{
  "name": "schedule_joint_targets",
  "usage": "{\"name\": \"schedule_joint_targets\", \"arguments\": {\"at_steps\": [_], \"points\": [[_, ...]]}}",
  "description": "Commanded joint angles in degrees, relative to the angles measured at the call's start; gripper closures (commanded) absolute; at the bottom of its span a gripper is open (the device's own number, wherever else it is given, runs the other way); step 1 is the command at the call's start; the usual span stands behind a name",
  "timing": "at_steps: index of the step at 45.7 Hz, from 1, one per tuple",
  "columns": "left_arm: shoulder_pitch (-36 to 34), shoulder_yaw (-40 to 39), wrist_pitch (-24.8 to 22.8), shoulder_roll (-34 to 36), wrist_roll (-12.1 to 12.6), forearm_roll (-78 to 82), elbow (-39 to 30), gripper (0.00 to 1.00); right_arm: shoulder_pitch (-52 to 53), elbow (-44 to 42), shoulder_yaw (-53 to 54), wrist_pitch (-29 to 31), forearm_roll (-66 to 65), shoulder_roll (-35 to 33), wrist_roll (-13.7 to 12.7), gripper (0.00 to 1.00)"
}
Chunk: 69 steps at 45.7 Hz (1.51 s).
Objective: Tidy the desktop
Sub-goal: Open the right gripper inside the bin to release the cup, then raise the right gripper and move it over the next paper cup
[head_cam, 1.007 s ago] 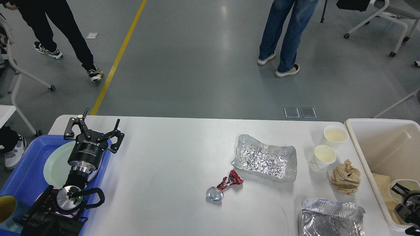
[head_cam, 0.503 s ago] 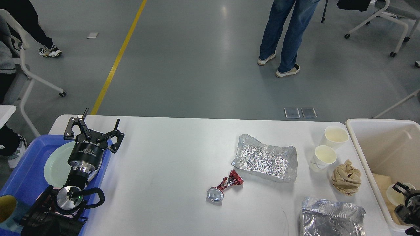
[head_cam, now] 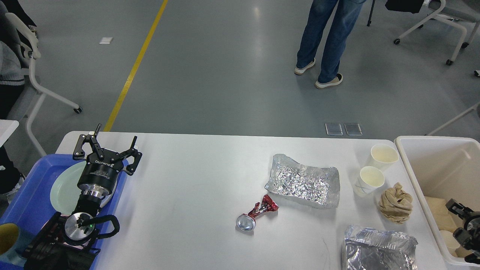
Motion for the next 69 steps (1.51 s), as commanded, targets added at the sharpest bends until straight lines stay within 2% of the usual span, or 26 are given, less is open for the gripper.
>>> {"name": "schedule_joint_targets", "arguments": {"at_steps": [1,10,18,23,29,34,42,46,57,69], "points": [[0.0,0.0,0.0,0.1,0.0,0.0,0.0,0.04,2.4,2.5,-0.1,1.0,-0.1,-1.2,0.1,0.0],[0.0,0.0,0.1,0.1,0.1,0.0,0.0,0.04,16.3,15.7,-2.7,10.9,-1.2,-6.9,0.0,0.0],[0.0,0.0,0.1,0.0,0.1,0.0,0.0,0.04,32.4,21.5,-14.1,25.4,-3.9,-7.1,-0.1,0.0],[0.0,0.0,0.0,0.0,0.1,0.0,0.0,0.04,45.0,29.5,-19.0,32.3,-4.4,-6.8,-0.2,0.0],[0.0,0.0,0.0,0.0,0.1,0.0,0.0,0.04,60.9,41.1,-25.7,37.5,-4.4,-4.7,-0.2,0.0],[0.0,0.0,0.0,0.0,0.1,0.0,0.0,0.04,71.8,48.6,-30.7,42.4,-4.2,0.0,-0.2,0.0],[0.0,0.0,0.0,0.0,0.1,0.0,0.0,0.04,86.9,57.9,-30.7,53.9,-4.1,3.0,-0.2,0.0],[0.0,0.0,0.0,0.0,0.1,0.0,0.0,0.04,95.5,64.9,-30.3,56.0,-4.2,3.1,-0.2,0.0],[0.0,0.0,0.0,0.1,0.0,0.0,0.1,0.04,114.8,82.9,-28.7,56.6,-4.0,5.5,-0.3,0.0],[0.0,0.0,0.0,0.0,0.1,0.0,0.0,0.04,117.5,85.0,-28.5,56.9,-3.5,8.6,-0.3,0.0]]}}
